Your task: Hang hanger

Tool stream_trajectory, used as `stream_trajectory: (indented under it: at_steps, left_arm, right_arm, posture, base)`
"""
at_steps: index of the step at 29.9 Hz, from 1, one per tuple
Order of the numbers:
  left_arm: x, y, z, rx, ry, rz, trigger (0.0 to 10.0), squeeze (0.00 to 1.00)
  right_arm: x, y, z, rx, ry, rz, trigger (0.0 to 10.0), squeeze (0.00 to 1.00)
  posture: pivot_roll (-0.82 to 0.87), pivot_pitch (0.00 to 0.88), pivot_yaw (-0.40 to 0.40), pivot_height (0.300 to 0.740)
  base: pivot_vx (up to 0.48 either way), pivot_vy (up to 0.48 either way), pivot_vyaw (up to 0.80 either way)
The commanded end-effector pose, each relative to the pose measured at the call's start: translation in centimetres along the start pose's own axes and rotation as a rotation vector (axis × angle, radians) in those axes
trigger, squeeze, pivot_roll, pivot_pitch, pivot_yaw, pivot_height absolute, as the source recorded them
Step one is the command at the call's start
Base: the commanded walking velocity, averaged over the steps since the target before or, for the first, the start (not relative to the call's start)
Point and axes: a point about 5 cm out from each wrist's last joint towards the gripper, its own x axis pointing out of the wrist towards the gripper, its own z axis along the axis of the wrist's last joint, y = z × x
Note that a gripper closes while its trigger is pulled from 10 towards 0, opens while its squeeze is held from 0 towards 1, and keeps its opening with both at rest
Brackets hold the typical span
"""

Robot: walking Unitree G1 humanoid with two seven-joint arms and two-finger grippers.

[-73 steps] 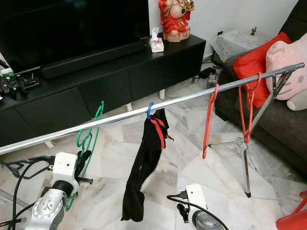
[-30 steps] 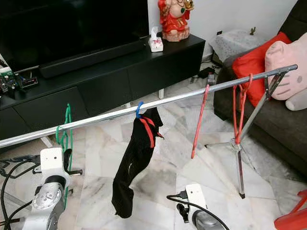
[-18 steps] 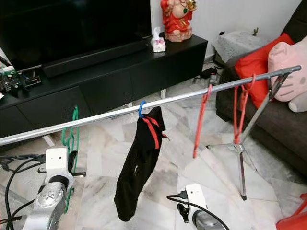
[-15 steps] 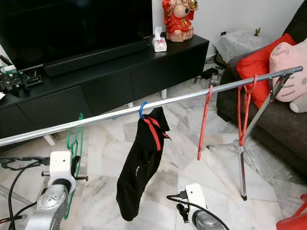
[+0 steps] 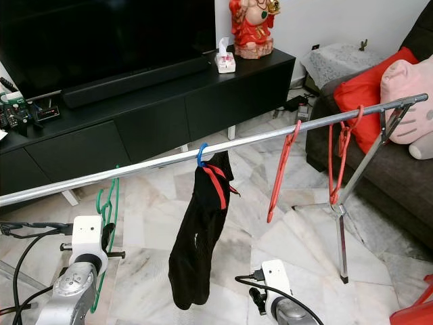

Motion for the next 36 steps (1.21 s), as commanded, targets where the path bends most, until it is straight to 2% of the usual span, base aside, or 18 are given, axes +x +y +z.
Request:
stream_trajectory:
  at_steps: [1,7,11,16,17,21,36]
  left_arm:
    - [-0.3,-0.4,1.6,0.04,-0.104,-0.071,10.0,0.0]
    - [-0.8,-0.7,1.5,0.156,-0.114,-0.177,10.0,0.0]
    - [-1.0,-0.6,1.4,0.167,-0.122,-0.179,10.0,0.0]
    - [-0.6,-0.3,1.7,0.13,-0.125,-0.129,10.0,0.0]
    - [0.0,-0.1,2.2,0.073,-0.125,-0.068,10.0,0.0]
    - [0.4,0.0,2.4,0.027,-0.123,-0.033,10.0,0.0]
    - [1.0,1.0,2.0,-0.036,-0.067,0.07,10.0,0.0]
  right_arm:
    - [0.1,0.2,0.2,-0.008,0.002,0.007,10.0,0.0]
    - [0.1,0.2,0.2,-0.013,0.002,0.009,10.0,0.0]
    - [0.1,0.2,0.2,-0.014,0.002,0.01,10.0,0.0]
    - [0.1,0.2,0.2,-0.017,0.003,0.01,10.0,0.0]
    - [0.1,0.2,0.2,-0.02,0.004,0.01,10.0,0.0]
    - [0.1,0.2,0.3,-0.024,0.004,0.011,10.0,0.0]
    - [0.1,0.2,0.3,-0.027,0.004,0.014,10.0,0.0]
  posture:
    - [-0.05,0.0,0.032,0.732]
    - [-0.05,0.0,0.032,0.732]
    - [-0.05,0.0,0.031,0.732]
    - [-0.05,0.0,0.028,0.732]
    - [-0.06,0.0,0.029,0.732]
    - [-0.06,0.0,0.029,0.732]
    - [-0.06,0.0,0.026,0.732]
  base:
    - [0.0,0.0,0.0]
    - [0.0,0.0,0.0]
    - [0.0,0.0,0.0]
    - [0.0,0.0,0.0]
    - [0.0,0.0,0.0]
    - [0.0,0.0,0.0]
    - [0.0,0.0,0.0]
